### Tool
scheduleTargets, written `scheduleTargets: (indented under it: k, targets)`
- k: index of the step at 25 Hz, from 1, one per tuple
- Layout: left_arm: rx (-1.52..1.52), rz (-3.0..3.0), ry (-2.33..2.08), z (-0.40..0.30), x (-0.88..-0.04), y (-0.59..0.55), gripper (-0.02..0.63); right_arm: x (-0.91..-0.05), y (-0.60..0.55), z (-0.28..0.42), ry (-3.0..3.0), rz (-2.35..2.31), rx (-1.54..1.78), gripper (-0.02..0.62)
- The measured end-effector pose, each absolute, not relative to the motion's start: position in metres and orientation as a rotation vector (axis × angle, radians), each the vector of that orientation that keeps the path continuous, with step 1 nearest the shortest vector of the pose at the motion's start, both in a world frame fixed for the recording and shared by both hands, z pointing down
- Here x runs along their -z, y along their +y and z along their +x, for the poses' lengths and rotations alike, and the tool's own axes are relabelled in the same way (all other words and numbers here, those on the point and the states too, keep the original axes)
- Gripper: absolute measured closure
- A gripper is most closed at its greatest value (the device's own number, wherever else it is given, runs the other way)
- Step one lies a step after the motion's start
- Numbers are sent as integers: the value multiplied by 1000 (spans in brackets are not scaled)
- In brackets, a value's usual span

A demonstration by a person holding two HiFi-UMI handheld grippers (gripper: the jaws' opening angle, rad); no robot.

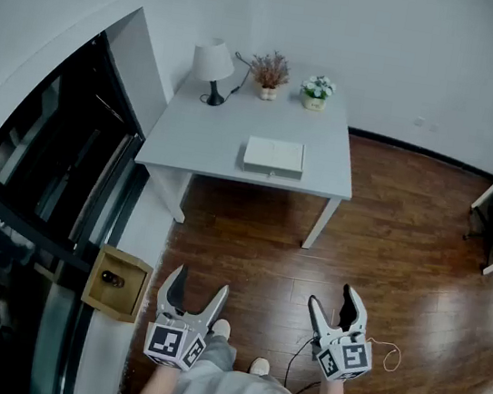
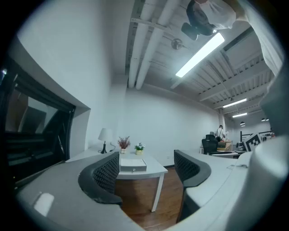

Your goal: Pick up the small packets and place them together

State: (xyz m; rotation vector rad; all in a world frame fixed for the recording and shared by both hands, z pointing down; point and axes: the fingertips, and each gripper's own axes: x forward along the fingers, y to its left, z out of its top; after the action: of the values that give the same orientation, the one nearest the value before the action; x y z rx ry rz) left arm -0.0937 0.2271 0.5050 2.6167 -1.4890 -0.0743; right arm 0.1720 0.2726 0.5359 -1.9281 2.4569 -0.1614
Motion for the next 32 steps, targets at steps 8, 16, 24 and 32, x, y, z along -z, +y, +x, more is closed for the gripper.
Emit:
scheduleTargets:
  k: [8, 16, 24, 32]
  targets:
    - [37, 2673, -1440, -141, -510, 136, 242, -527, 182, 105, 2462, -1915, 190, 236]
    - [33, 2736, -1380, -176, -499, 50, 246, -498, 86, 47, 2503, -1922, 34, 236]
    - [2, 2749, -1332, -159, -507, -18, 252, -508, 35, 67, 2451, -1979, 60, 236]
    - [13, 2709, -1415, -111, -514, -99, 252, -525, -51, 138, 2423, -1947, 96, 236]
